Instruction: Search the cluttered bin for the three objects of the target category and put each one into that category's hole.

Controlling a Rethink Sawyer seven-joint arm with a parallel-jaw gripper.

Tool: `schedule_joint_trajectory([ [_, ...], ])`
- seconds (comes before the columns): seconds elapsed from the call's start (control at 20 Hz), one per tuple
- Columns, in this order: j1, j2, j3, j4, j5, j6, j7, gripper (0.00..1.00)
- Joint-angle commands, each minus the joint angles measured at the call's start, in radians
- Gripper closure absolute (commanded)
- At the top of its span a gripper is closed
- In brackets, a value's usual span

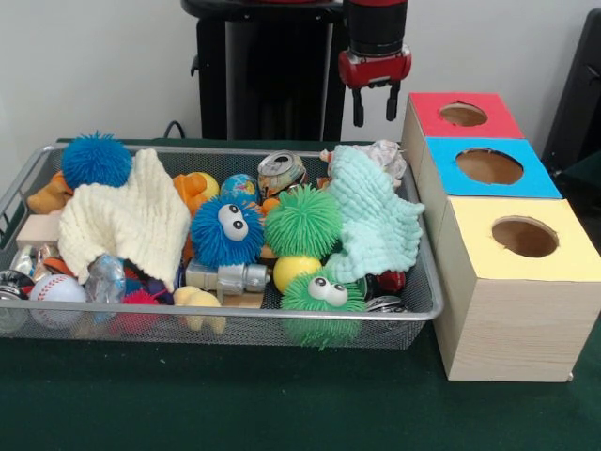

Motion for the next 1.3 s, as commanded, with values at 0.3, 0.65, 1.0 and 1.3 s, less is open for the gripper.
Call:
schedule_joint_trajectory([
  [0.3, 0.02, 0.119, -0.015, -0.201, 0.067, -0.132, 0.236, 0.0],
  [0.65, 0.042, 0.093, -0.008, -0.195, 0.078, -0.188, 0.257, 0.0],
  [1.0, 0.045, 0.049, 0.019, -0.175, 0.104, -0.16, 0.27, 0.0],
  [1.3, 0.054, 0.055, 0.021, -0.183, 0.119, -0.176, 0.271, 0.0],
])
